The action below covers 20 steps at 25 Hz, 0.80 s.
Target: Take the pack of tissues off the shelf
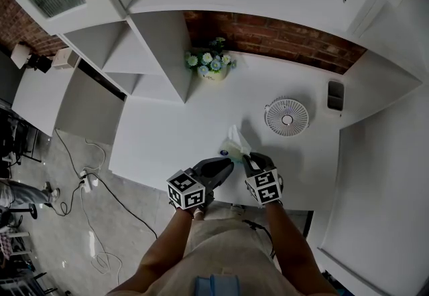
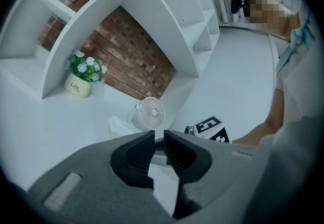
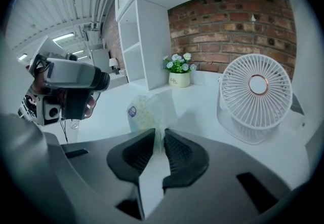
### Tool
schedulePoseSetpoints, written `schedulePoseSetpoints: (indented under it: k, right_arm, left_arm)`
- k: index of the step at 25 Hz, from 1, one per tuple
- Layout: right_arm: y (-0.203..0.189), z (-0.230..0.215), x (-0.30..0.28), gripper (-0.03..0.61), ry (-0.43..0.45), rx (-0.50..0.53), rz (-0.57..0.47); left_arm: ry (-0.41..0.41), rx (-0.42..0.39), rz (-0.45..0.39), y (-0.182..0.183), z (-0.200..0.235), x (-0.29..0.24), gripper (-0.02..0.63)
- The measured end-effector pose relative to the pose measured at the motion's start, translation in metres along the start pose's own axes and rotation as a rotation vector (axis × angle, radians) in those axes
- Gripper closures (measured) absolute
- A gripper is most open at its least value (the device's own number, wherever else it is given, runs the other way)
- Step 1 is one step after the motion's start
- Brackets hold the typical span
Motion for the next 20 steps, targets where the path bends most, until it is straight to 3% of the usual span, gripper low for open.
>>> schedulePoseSetpoints:
  k: [13,20]
  right_arm:
    - [-0.005,0.006,0.006,0.402,0.047,-0.050,0.012]
    - [-0.004,0.010,0.015,0.387,0.053,-0.056,-0.002]
  left_arm:
    - [-0.011,0.010,-0.004,-0.001,-0.004,-0.001,0.554]
    - [-0.004,0.013,-0.006,-0.004,-0.005,0.003,0.554]
Point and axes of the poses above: the fingertips, and each gripper's own axes: x backward along the fingers, z to its left, y out of its top, the point moved 2 cm from there along x, backward along the fingers, and after that the axes turned 4 degrees about -y, right-handed, at the moved point
